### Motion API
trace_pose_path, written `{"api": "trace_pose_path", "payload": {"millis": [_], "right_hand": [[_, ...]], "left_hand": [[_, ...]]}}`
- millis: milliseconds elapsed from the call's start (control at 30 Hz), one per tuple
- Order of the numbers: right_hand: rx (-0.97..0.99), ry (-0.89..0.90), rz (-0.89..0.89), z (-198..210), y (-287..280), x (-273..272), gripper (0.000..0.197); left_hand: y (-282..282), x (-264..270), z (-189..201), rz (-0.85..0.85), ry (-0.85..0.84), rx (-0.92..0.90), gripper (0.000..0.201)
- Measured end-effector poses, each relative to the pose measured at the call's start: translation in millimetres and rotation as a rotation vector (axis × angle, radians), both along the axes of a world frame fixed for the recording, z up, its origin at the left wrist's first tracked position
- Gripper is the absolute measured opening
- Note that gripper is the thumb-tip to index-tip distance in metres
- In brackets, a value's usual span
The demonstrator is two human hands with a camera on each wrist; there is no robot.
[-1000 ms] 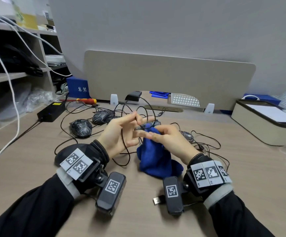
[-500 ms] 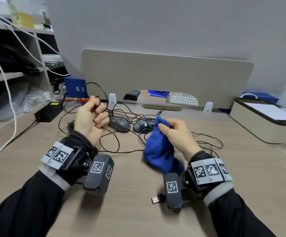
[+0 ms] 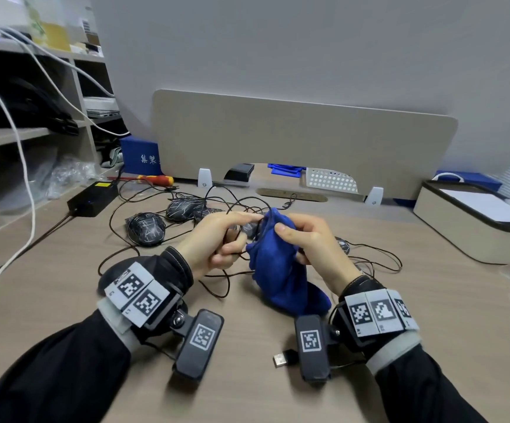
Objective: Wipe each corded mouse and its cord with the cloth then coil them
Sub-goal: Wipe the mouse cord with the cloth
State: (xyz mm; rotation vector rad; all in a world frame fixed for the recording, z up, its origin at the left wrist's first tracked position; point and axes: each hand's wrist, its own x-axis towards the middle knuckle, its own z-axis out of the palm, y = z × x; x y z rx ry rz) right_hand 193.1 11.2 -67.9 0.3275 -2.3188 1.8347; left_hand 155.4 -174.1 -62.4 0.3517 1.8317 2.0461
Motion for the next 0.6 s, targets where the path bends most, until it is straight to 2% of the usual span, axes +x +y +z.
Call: {"api": "trace_pose_path", "payload": {"millis": [67, 133, 200, 300, 500, 600], "right_hand": [[-0.002, -0.018, 0.022, 0.0, -2.0, 0.8, 0.026], [0.005, -0.026, 0.011, -0.9, -3.3, -0.1, 0.022], [0.023, -0.012, -0.028, -1.8, -4.9, -1.5, 0.02], [0.052, 0.02, -0.059, -3.9, -6.9, -3.9, 0.017], [-0.007, 0.014, -0.168, -5.0, 0.7, -7.8, 0.021], [-0.024, 0.006, -0.22, -6.4, 4.5, -9.7, 0.022]], "left_hand": [[3.3, 1.9, -0.4, 0.031, 0.059, -0.036, 0.02], [4.6, 2.9, -1.2, 0.054, 0.095, -0.04, 0.029], [5.6, 4.0, -0.8, 0.043, 0.104, 0.002, 0.04], [6.5, 5.3, 2.6, 0.058, 0.158, 0.109, 0.043], [-18.1, -8.2, 14.6, 0.377, 0.162, 0.456, 0.041], [-30.6, -16.6, 16.2, 0.494, 0.091, 0.569, 0.04]]}}
